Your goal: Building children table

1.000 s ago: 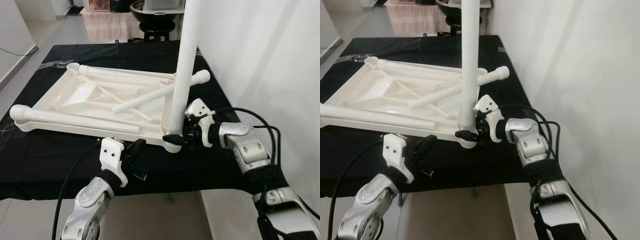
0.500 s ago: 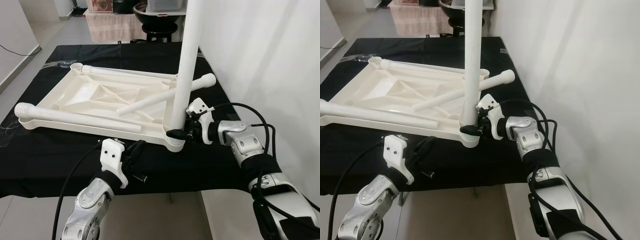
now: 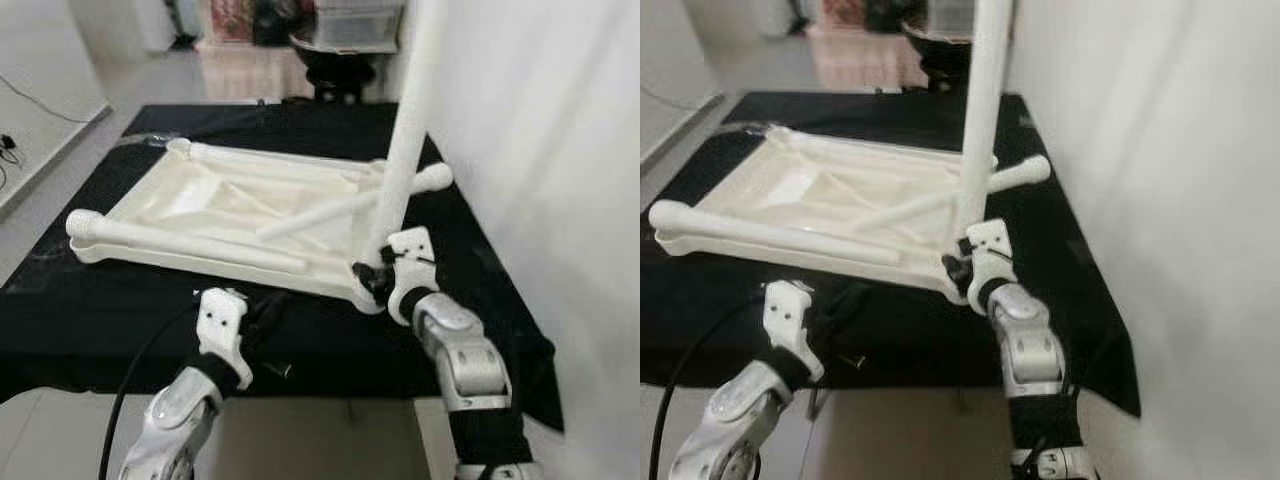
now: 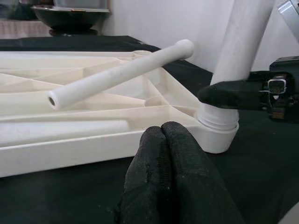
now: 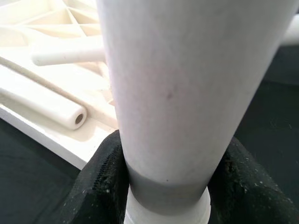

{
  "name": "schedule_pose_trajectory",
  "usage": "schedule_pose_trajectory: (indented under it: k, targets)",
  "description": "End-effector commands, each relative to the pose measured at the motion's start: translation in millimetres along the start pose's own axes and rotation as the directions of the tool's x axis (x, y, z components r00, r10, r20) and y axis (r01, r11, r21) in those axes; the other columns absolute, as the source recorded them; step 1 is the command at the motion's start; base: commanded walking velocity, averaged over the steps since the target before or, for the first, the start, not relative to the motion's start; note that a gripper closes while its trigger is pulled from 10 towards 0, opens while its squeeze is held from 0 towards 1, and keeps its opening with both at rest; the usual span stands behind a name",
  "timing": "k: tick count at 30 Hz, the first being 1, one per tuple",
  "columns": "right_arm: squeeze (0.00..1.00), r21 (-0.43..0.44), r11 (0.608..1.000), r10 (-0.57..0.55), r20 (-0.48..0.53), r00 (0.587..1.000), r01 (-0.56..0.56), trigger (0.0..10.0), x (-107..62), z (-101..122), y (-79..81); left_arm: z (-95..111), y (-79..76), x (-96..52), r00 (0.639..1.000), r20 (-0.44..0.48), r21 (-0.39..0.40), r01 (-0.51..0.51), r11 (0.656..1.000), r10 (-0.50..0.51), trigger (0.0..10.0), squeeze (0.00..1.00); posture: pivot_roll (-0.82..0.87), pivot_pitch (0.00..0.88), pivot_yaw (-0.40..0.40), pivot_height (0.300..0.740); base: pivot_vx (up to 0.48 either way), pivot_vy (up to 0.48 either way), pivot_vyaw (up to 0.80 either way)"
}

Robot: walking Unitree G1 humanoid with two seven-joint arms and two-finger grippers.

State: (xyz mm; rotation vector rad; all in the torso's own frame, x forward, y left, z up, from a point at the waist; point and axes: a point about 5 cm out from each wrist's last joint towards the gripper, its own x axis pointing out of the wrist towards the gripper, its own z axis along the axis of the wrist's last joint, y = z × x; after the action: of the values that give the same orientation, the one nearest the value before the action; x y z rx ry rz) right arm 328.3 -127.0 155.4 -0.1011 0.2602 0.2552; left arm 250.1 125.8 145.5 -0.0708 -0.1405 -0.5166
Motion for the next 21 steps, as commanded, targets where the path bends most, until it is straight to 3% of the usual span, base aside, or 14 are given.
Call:
schedule_pose_trajectory:
  k: [1, 6, 7, 8, 9, 15, 16, 17, 19, 21]
  targets:
    - [0.00, -0.017, 0.999, -0.049, -0.123, 0.991, 0.047, 0.0, 2.3, -24, -2.4, -2, -1.1, -0.1, 1.000, -0.019, -0.007, 0.019, 1.000, -0.020, 10.0, 0.00, 0.02, 0.120, -0.023, 0.740, 0.000, 0.000, 0.00]
    - [0.00, -0.028, 1.000, -0.010, -0.115, 0.993, 0.006, 0.0, 9.4, -17, 4.6, -3, -1.2, 0.6, 1.000, -0.019, -0.002, 0.014, 1.000, -0.014, 10.0, 0.00, 0.02, 0.113, -0.029, 0.740, 0.000, 0.000, 0.00]
    - [0.00, -0.024, 0.999, 0.034, -0.112, 0.993, -0.036, 10.0, 11.1, -14, 8.9, -2, -0.9, 0.8, 1.000, -0.015, -0.001, 0.005, 1.000, -0.005, 10.0, 0.00, 0.02, 0.113, -0.033, 0.740, 0.000, 0.000, 0.00]
    - [0.00, -0.024, 0.999, 0.034, -0.112, 0.993, -0.036, 10.0, 11.1, -14, 8.9, -2, -0.9, 0.8, 1.000, -0.015, -0.001, 0.005, 1.000, -0.005, 10.0, 0.00, 0.02, 0.113, -0.033, 0.740, 0.000, 0.000, 0.00]
    - [1.00, -0.013, 0.988, 0.154, -0.054, 0.987, -0.155, 10.0, 10.2, 0, 19.5, -2, -0.7, 1.1, 1.000, -0.011, -0.001, -0.004, 1.000, 0.004, 10.0, 0.00, 0.02, 0.111, -0.034, 0.740, 0.000, 0.000, 0.00]
    - [1.00, -0.025, 0.957, 0.288, 0.036, 0.957, -0.288, 10.0, 8.5, 25, 21.2, -3, -1.4, 2.3, 1.000, -0.013, -0.005, 0.001, 1.000, -0.001, 10.0, 0.00, 0.01, 0.102, -0.038, 0.740, 0.000, 0.000, 0.00]
    - [0.00, -0.061, 0.936, 0.350, 0.051, 0.935, -0.347, 10.0, 9.5, 32, 18.8, -3, -1.6, 2.6, 1.000, -0.012, -0.006, 0.002, 1.000, -0.002, 10.0, 0.00, 0.01, 0.101, -0.037, 0.740, 0.000, 0.000, 0.00]
    - [0.00, -0.085, 0.918, 0.392, 0.058, 0.918, -0.387, 10.0, 10.2, 36, 16.9, -3, -1.8, 2.8, 1.000, -0.012, -0.007, 0.003, 1.000, -0.003, 10.0, 0.00, 0.01, 0.101, -0.037, 0.740, 0.000, 0.000, 0.00]
    - [0.00, -0.184, 0.837, 0.531, 0.048, 0.846, -0.515, 10.0, 9.3, 42, 13.7, -3, -2.4, 3.4, 1.000, -0.010, -0.008, 0.003, 1.000, -0.004, 10.0, 0.00, 0.02, 0.098, -0.043, 0.740, 0.000, 0.000, 0.00]
    - [0.00, -0.210, 0.778, 0.610, 0.025, 0.792, -0.592, 10.0, 8.5, 44, 11.7, -3, -2.6, 3.8, 1.000, -0.009, -0.009, 0.003, 1.000, -0.003, 10.0, 0.00, 0.02, 0.098, -0.043, 0.740, 0.000, 0.000, 0.00]
